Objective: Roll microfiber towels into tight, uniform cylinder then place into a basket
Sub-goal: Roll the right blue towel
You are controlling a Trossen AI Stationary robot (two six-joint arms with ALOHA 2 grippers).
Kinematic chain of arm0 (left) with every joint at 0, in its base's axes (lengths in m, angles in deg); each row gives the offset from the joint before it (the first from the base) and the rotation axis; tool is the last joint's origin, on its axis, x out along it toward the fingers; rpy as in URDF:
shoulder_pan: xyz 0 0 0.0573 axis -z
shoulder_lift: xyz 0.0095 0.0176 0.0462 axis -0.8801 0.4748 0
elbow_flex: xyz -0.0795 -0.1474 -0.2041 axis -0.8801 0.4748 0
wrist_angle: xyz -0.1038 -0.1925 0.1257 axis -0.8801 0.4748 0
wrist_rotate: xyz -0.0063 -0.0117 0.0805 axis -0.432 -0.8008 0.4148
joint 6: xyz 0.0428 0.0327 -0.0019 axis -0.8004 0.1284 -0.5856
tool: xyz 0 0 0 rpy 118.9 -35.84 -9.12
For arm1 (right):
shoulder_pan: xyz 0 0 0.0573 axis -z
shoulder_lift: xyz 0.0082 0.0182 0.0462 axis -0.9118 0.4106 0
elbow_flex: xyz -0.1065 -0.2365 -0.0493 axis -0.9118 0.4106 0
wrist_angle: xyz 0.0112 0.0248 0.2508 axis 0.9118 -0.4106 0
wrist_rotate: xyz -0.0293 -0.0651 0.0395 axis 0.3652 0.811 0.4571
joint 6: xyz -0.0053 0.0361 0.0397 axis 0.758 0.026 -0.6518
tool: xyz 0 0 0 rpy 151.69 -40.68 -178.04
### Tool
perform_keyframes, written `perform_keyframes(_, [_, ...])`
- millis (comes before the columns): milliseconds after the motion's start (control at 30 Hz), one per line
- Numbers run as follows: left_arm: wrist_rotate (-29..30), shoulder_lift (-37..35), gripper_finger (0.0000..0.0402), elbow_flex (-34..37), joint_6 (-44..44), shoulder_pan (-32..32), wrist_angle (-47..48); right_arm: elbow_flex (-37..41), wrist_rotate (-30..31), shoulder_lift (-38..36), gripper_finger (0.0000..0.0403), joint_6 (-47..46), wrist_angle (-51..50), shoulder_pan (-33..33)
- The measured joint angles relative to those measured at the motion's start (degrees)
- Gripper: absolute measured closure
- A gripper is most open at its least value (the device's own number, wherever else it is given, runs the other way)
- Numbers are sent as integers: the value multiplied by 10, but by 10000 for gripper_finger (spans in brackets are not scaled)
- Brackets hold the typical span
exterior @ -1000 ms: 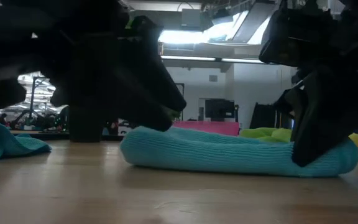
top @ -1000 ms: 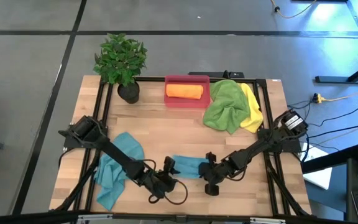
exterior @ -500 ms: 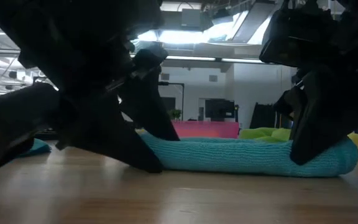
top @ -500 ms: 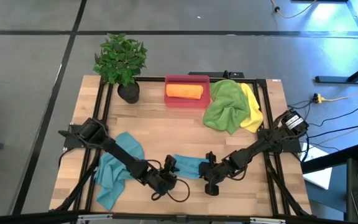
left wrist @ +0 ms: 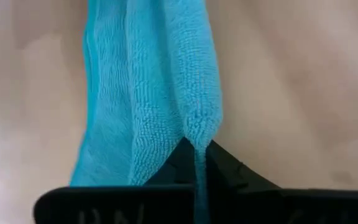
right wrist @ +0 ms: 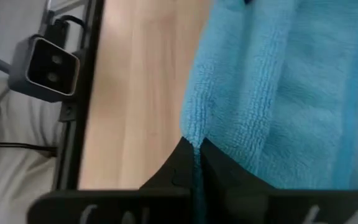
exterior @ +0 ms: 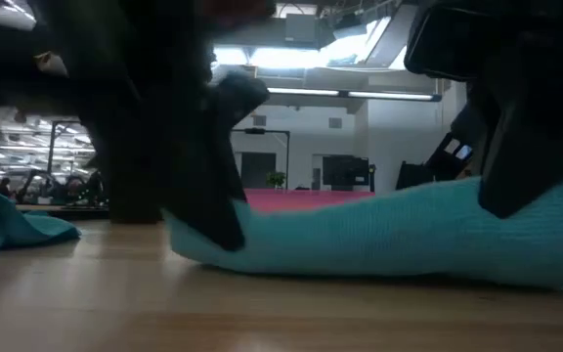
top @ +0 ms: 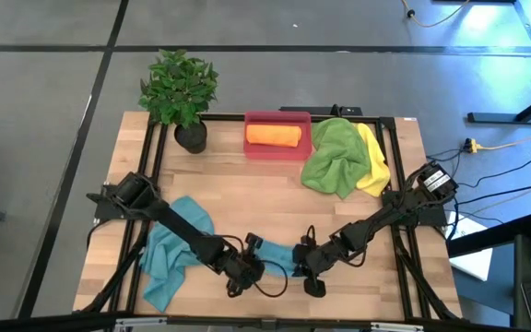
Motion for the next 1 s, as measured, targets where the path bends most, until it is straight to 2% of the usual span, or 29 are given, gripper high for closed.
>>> perform_keyframes(167, [-117, -42, 401, 9, 47, -20, 15, 7, -7, 0, 394, -17, 21, 0])
perform_keyframes(433, [-253, -65, 401, 57, 87, -73, -21, 106, -6, -1, 394, -83, 196, 13])
perform_keyframes(767, [-306, -65, 401, 154, 124, -126, -144, 139, 44, -1, 394, -117, 189, 40])
perform_keyframes(1000, [-343, -66, 401, 148, 148, -107, -164, 127, 27, -1, 394, -112, 203, 35])
